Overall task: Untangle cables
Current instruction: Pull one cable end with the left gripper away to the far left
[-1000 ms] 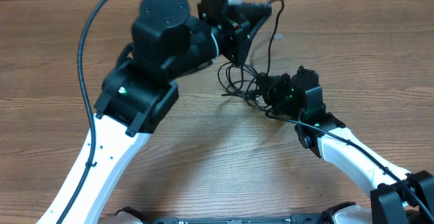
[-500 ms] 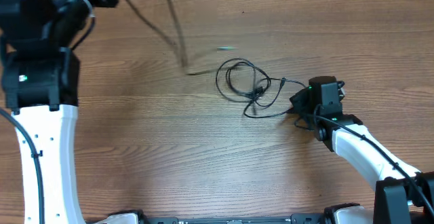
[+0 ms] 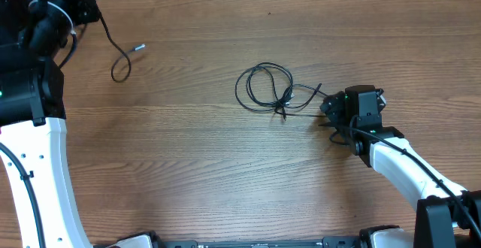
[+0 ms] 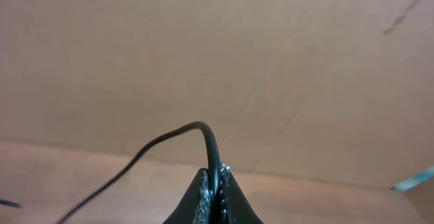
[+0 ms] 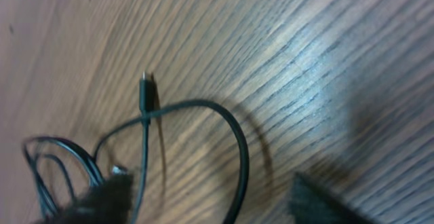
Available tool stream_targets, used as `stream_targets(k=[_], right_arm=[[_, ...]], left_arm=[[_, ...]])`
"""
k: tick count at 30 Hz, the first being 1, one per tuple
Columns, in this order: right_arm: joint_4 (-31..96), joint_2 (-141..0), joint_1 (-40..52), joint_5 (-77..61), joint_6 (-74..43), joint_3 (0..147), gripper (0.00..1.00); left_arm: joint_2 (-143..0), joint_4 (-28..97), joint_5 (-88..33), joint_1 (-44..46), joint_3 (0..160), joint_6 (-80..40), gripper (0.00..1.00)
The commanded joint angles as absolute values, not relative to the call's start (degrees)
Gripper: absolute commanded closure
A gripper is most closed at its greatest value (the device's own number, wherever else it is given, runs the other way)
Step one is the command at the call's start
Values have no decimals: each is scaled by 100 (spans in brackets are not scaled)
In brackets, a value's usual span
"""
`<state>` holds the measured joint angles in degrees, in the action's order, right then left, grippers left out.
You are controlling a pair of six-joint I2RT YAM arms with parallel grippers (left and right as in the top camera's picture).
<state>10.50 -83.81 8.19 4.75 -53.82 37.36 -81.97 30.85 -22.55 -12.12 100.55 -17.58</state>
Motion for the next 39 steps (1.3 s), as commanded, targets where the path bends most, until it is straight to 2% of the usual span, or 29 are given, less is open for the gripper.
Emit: stream_targets(k=[1, 2, 9, 15, 30, 39], right_arm=[[1125, -8403, 790, 528, -5347, 3767, 4], [1166, -8403, 790, 528, -5349, 3767, 0], [1496, -8403, 790, 528, -5349, 3767, 0], [1492, -8403, 790, 528, -5349, 3767, 0], [1426, -8403, 790, 530, -5352, 3767, 0], [1426, -8403, 790, 530, -5349, 3767, 0]], left_arm=[[-8058, 3347, -1881, -1243, 10217, -1514, 96], [-8058, 3435, -1883, -1243, 10217, -1494, 96], [-8055, 4051, -1754, -1243, 10217, -1367, 96], [-8055, 4451, -615, -1317, 10217, -1374, 96], [-8055, 4807, -582, -2025, 10217, -1396, 96], [-8055, 4805, -148, -2338, 10217, -1564, 96]])
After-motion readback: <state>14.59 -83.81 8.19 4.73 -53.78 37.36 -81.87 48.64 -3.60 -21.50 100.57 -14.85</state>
